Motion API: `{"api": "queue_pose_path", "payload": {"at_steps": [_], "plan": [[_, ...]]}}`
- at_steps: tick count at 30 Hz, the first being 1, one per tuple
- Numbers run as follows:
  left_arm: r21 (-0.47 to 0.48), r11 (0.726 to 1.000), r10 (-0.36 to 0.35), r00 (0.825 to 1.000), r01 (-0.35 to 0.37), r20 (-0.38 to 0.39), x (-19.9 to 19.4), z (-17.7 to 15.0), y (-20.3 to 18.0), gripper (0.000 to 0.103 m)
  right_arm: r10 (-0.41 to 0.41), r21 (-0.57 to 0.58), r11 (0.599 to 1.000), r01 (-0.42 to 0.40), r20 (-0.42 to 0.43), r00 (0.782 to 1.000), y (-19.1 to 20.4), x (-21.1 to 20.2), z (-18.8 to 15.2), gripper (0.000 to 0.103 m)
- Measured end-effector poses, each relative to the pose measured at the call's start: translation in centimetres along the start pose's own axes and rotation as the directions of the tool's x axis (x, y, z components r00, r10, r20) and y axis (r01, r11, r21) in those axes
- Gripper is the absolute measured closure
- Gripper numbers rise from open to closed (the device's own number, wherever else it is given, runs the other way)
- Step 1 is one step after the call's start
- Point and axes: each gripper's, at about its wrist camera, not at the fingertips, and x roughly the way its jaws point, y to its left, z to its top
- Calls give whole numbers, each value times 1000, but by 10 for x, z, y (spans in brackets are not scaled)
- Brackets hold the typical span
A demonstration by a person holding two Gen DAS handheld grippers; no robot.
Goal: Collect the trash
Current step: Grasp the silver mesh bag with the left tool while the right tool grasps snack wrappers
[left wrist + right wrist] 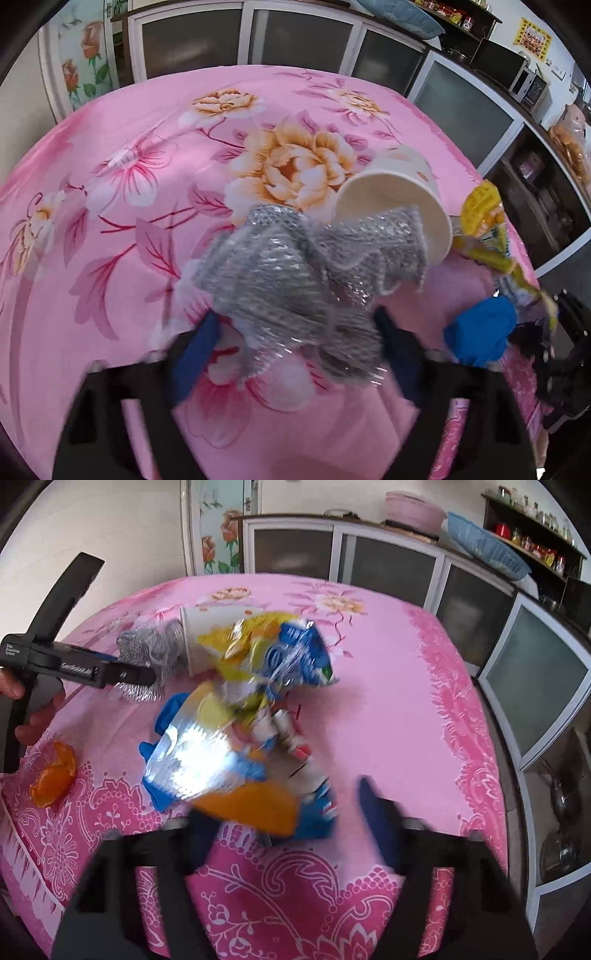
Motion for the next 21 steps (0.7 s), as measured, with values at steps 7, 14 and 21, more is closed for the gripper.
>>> {"api": "queue_pose_path", "payload": {"at_steps": [7,14,21], "plan": [[-12,999,-35,999,35,18,-10,0,5,88,54,70,996,-58,56,997,-7,-17,0,66],[18,999,-33,997,32,66,-45,-13,7,88,35,66,997,-40,79,996,-4,-38,-4,66],[-2,999,-46,995,46,85,-73,-39,17,88,27,86,996,-36,103,994,-3,-63,-12,66]]}}
